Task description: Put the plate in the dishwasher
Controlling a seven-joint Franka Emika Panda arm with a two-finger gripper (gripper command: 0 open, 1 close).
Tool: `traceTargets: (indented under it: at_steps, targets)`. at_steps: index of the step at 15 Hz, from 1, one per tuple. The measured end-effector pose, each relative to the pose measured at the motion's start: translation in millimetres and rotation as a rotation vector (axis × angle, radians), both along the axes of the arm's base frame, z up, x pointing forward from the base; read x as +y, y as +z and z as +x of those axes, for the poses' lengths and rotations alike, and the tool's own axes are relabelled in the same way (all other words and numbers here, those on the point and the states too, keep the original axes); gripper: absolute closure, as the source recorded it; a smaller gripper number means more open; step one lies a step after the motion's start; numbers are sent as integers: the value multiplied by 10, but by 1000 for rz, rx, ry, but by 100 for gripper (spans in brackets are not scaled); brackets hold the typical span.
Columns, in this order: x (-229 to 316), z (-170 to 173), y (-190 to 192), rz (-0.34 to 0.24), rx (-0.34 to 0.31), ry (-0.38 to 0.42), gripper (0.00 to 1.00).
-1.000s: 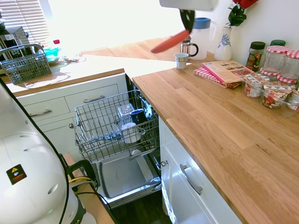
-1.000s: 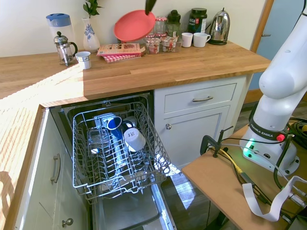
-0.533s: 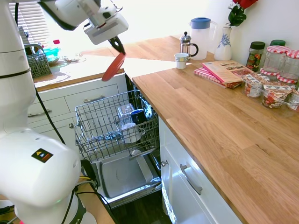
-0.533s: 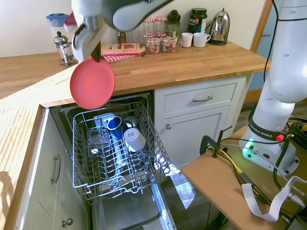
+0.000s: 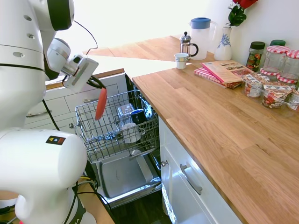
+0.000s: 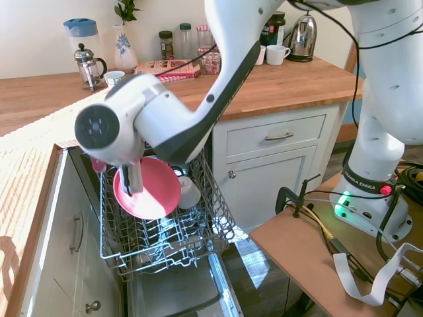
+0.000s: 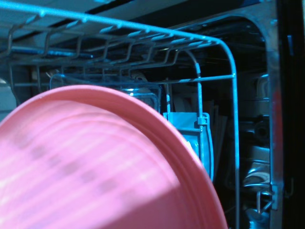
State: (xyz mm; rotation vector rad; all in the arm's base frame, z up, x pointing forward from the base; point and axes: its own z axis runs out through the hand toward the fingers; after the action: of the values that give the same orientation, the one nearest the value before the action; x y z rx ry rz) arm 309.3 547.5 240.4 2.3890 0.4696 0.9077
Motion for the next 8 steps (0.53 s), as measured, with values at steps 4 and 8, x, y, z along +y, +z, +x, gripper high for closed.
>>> traceTargets:
  at_steps: [4,8]
  targets:
    - [416,-373,-132,-101,-9,62,100]
    - [539,-405,-305,-132,88,18,100]
